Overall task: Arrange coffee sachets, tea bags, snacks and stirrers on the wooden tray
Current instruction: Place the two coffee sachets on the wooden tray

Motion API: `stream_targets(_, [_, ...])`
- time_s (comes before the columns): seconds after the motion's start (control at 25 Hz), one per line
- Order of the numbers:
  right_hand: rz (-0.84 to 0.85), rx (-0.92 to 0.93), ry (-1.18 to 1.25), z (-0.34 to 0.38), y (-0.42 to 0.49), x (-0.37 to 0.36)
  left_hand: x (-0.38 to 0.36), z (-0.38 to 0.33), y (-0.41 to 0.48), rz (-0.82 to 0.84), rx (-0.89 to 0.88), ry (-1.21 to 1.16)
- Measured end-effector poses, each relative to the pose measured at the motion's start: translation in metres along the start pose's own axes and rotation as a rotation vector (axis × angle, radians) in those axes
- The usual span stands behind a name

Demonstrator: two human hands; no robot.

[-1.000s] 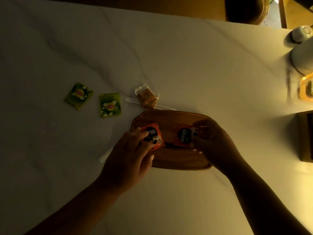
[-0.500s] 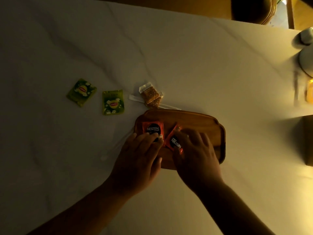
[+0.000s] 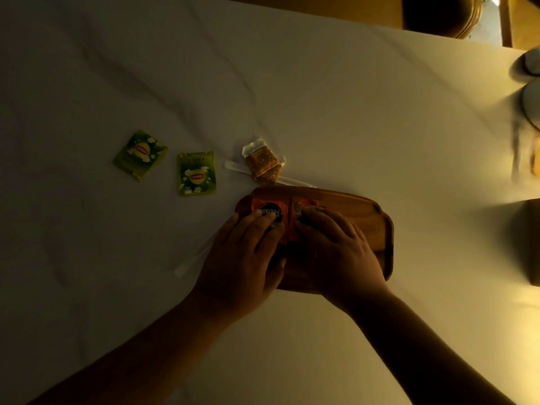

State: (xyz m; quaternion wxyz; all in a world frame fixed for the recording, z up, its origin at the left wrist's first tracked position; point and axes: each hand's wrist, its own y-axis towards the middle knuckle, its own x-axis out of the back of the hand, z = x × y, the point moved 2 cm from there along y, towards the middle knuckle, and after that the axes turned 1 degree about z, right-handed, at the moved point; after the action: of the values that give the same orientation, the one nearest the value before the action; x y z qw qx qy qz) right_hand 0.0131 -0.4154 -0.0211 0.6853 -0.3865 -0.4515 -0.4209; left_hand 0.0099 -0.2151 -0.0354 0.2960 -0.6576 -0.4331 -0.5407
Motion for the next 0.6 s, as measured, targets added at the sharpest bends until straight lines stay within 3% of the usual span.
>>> stream_targets(0.32, [-0.142, -0.211, -0.035, -0.001, -0.011, 0.011, -0.002, 0.001, -0.001, -0.014, -0.001, -0.004])
stream_targets(0.4, [-0.201, -0.176, -0.022, -0.002, -0.015, 0.014, -0.001, 0.001, -0.001, -0.011, 0.001, -0.007])
stream_targets(0.52, [-0.069, 0.005, -0.077, -0.006, -0.022, 0.007, 0.0, -0.001, -0.001, -0.008, -0.001, -0.017])
stream_targets(0.6, [0.019, -0.001, -0.133, -0.01, -0.024, 0.002, 0.0, -0.001, 0.0, 0.008, -0.001, -0.015])
